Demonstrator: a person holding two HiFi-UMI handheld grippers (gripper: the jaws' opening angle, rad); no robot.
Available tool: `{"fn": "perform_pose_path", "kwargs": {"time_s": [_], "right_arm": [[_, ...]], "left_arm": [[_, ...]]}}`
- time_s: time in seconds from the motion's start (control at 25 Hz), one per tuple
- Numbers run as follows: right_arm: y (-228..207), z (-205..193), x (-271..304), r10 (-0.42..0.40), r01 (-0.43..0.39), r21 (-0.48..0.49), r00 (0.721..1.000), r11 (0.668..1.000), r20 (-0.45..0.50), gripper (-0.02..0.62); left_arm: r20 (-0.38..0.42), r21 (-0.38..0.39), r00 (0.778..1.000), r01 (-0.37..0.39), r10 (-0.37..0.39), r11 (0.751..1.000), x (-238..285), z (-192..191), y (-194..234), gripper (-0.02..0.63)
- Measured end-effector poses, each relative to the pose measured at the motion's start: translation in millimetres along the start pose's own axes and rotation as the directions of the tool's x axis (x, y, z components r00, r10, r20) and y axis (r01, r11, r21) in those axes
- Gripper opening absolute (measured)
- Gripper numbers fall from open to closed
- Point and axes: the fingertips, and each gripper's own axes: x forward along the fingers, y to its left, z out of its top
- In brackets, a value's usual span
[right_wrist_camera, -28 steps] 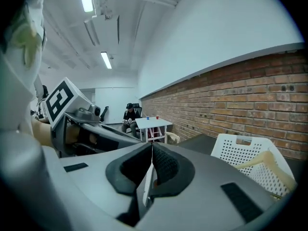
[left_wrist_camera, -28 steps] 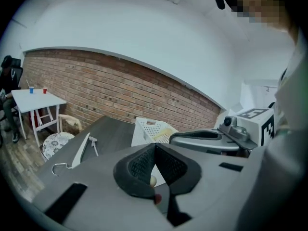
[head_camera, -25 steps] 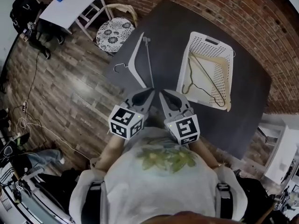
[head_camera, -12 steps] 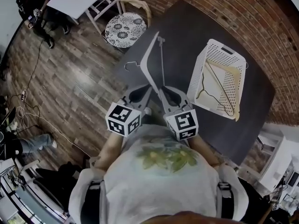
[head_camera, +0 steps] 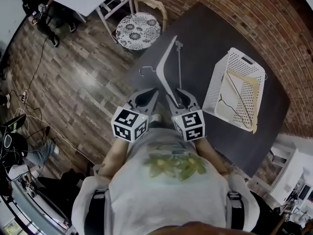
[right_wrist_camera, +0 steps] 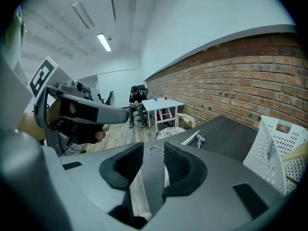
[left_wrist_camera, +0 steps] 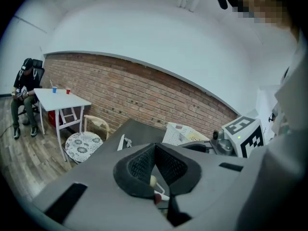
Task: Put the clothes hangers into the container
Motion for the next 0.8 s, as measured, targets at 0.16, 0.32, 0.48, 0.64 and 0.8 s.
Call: {"fn": "perform_pose_path", "kwargs": {"time_s": [0.16, 0.32, 0.48, 0.64, 0.8], "right_arm": [[1.7, -6.8, 18.8, -0.004, 0.004, -0.010, 0.999, 1.000, -0.042, 0.135], [-0.5, -16.1, 40.9, 0.001, -0.003, -0.015, 0.995, 1.000, -0.097, 0.158], [-6.3, -30.3, 62.8, -0.007, 0.005, -0.011, 0.990, 1.000, -0.144, 0.161], [-13.1, -47.3, 79.5, -0.008, 0.005, -0.017, 0.981, 1.000, -0.193, 0.161], [-17.9, -65.5, 97.6, -0.001, -0.002, -0.014, 0.972, 1.000, -0.237, 0.164]], "left_arm": [[-0.005, -0.012, 1.000, -0.009, 0.009, 1.000, -3.2, -2.4, 13.7, 0.029], [-0.009, -0.021, 1.000, -0.011, 0.011, 1.000, -1.3, -1.7, 23.8, 0.029], [-0.023, -0.033, 1.000, -0.018, 0.017, 0.999, 0.8, -5.1, 33.9, 0.029], [-0.030, -0.043, 0.999, -0.033, 0.032, 0.999, 2.4, -5.1, 43.2, 0.029], [-0.037, -0.053, 0.998, -0.053, 0.051, 0.997, 3.1, -5.3, 53.3, 0.029]]}}
